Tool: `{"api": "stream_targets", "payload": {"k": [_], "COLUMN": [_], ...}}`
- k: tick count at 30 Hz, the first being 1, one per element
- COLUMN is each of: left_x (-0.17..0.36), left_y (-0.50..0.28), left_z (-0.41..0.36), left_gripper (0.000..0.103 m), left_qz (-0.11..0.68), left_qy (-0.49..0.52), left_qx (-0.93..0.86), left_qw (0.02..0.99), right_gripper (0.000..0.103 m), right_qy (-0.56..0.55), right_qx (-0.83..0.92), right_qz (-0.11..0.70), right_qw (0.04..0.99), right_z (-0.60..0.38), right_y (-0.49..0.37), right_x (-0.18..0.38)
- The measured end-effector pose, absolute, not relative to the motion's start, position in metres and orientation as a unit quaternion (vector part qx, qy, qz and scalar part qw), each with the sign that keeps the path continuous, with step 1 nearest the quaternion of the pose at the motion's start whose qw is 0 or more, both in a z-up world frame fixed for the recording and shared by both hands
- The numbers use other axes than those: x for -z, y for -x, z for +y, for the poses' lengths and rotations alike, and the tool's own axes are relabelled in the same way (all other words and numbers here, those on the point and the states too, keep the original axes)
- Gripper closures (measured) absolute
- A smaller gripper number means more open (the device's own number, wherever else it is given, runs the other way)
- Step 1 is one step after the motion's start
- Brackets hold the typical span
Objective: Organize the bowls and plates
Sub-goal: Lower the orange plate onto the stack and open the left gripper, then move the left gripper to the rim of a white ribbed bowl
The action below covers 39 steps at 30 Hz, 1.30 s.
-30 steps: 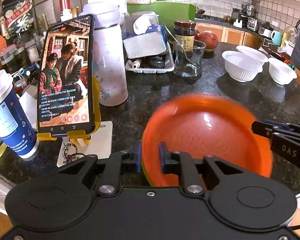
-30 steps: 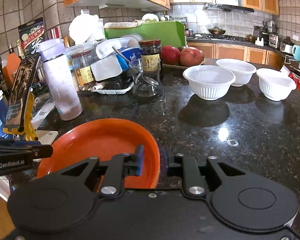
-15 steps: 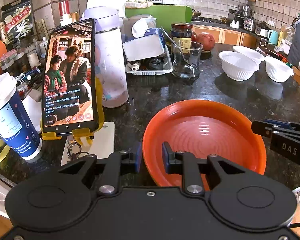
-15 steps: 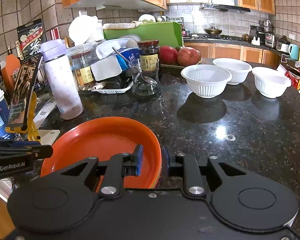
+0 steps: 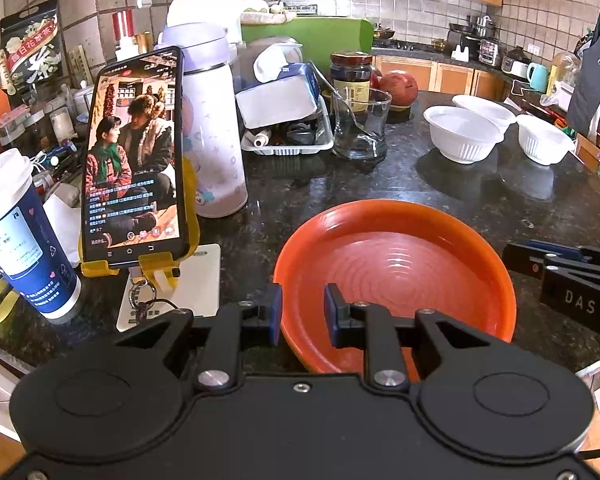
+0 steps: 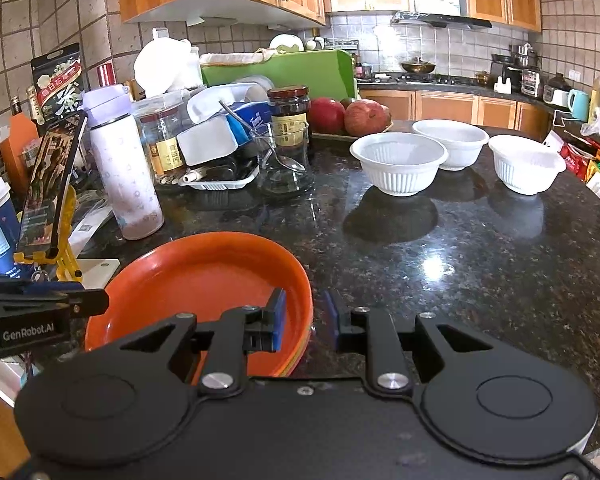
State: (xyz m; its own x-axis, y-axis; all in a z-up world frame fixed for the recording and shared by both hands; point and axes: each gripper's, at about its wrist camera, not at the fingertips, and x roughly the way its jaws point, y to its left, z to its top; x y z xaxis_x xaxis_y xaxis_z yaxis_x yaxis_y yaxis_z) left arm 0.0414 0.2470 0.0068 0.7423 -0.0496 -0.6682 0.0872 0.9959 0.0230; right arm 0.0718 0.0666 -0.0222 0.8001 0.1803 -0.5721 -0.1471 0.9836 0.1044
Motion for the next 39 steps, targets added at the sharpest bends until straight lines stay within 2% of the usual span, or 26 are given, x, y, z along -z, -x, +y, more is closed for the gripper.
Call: {"api": "stream_targets", "payload": {"k": [3,7,9,11,18,39], "left_x": [-0.006,-0.005,-0.005,-0.005,-0.009,-0.028], "left_y": [-0.04,-0.039,-0.04,-0.041,-0.05,-0.124], "left_z": [0.244,0.239,0.236,0.232,0.204,0.039], "left_gripper": [0.053,0.052,0.049,0.046,0.043,0.043], "left_qz": [0.355,0.353,0.351,0.35,0.345,0.382], "left_qy": [-0.027,-0.031,-0.031,-0.029,-0.042,-0.054], "left_qx": [0.041,0.05,0.056,0.063,0.102,0.138], "left_qw": [0.933,0.934,0.934,0.934,0.932,0.912], "right_gripper": [0.073,0.068,0.061,0.06,0.055,0.055], "right_qy": [-0.029,-0.032,-0.038,-0.048,-0.056,-0.047], "right_qx": [-0.087,-0.083,-0.081,-0.076,-0.038,-0.014], "right_qz": [0.302,0.302,0.304,0.306,0.303,0.293], "right_qw": [0.949,0.949,0.949,0.948,0.951,0.955], "right_z": [0.064,0.061,0.057,0.052,0.021,-0.195], "right_y": [-0.068,-0.064,-0.062,-0.06,-0.06,-0.135], "right_x": [0.022,0.024,0.025,0.027,0.029,0.001]}}
